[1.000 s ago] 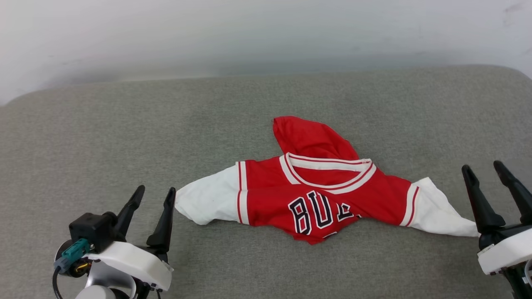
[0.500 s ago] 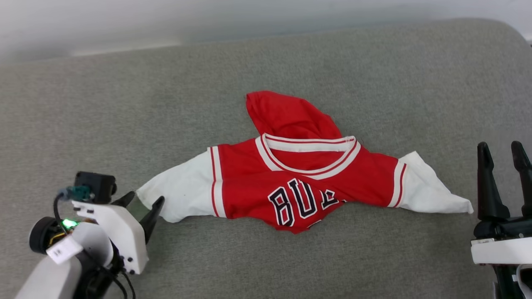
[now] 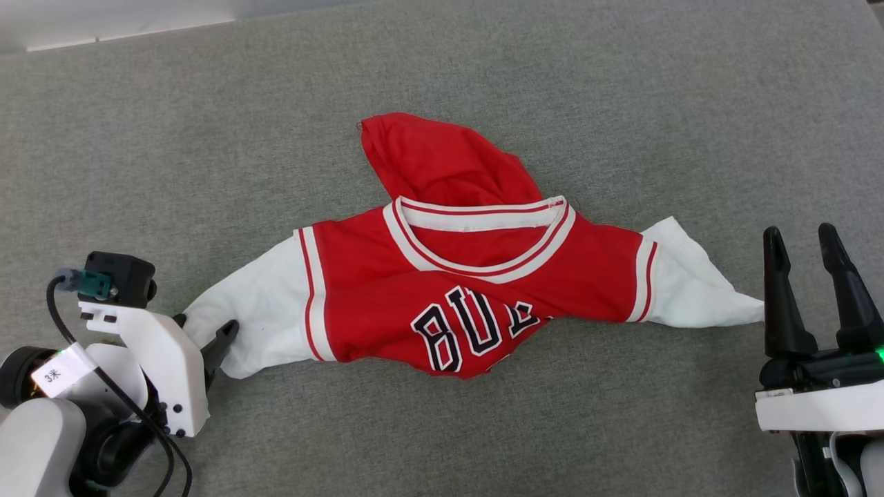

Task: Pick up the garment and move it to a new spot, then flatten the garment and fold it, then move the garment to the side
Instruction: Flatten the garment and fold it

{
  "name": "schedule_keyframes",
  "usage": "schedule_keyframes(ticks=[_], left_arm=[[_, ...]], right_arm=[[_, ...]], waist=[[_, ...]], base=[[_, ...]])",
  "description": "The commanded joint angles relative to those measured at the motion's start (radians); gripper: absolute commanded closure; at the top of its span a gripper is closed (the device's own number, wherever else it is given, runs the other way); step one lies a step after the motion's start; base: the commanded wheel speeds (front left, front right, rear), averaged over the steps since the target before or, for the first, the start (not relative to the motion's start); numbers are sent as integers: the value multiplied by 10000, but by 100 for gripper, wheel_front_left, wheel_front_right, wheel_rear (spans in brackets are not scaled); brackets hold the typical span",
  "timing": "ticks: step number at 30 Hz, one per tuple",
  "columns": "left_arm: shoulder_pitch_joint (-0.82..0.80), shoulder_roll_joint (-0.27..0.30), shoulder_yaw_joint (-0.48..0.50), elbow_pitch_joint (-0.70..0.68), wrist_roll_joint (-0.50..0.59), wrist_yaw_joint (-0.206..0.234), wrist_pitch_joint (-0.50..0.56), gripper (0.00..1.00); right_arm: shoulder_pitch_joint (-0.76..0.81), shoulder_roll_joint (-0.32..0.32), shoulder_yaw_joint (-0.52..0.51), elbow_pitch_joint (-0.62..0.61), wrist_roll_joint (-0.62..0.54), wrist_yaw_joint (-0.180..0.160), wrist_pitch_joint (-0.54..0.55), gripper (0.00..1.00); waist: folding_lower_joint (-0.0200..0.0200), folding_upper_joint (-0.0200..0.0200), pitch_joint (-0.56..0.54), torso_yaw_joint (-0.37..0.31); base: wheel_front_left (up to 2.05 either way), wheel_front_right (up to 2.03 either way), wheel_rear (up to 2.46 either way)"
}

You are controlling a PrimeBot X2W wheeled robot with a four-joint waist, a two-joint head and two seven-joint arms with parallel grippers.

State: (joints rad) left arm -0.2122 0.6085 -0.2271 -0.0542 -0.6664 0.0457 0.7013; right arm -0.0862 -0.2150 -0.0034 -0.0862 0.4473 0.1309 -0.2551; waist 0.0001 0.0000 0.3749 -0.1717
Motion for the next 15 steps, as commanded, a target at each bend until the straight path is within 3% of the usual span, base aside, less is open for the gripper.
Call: schedule_keyframes(ticks=[1,4,5,7,15], left_arm=[[554,-113,-332,293,-97,83,402,0],[945,-22,-658,309,-122,229,1151,0],[1015,-29,-714,300,-151,261,1291,9],[1006,-50,-758,253,-108,320,1325,100],[464,-322,-317,-48,245,388,-224,100]], right_arm=[[-140,58,7,33,-79,-3,-58,0],[-167,87,22,101,-157,-3,-85,0],[-181,93,18,119,-169,-3,-82,0],[-210,102,23,143,-205,-3,-86,0],[-61,-135,-21,316,-384,-3,-89,0]], waist=[[-1,0,72,-64],[-1,0,125,-92],[-1,0,134,-91],[-1,0,122,-74],[-1,0,-338,213]], base=[[0,0,0],[0,0,0],[0,0,0],[0,0,0],[0,0,0]])
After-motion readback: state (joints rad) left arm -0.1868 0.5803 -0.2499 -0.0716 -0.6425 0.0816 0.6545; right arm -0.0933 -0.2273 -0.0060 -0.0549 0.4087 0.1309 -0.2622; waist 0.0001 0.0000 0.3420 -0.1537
